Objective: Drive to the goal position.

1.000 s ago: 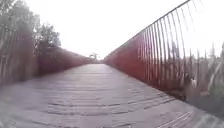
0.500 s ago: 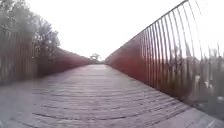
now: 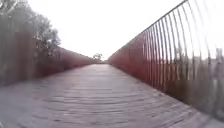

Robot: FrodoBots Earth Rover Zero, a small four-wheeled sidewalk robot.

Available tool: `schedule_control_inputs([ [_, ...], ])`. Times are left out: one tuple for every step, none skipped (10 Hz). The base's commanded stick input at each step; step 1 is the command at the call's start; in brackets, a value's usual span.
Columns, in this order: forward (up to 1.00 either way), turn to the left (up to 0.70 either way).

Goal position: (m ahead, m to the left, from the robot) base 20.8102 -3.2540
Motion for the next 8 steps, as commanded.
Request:
schedule_control_inputs([
  [0.70, 0.00],
  [0.70, 0.00],
  [0.70, 0.00],
  [0.70, 0.00],
  [0.70, 0.00],
  [0.70, 0.00],
  [0.70, 0.00],
  [0.70, 0.00],
])
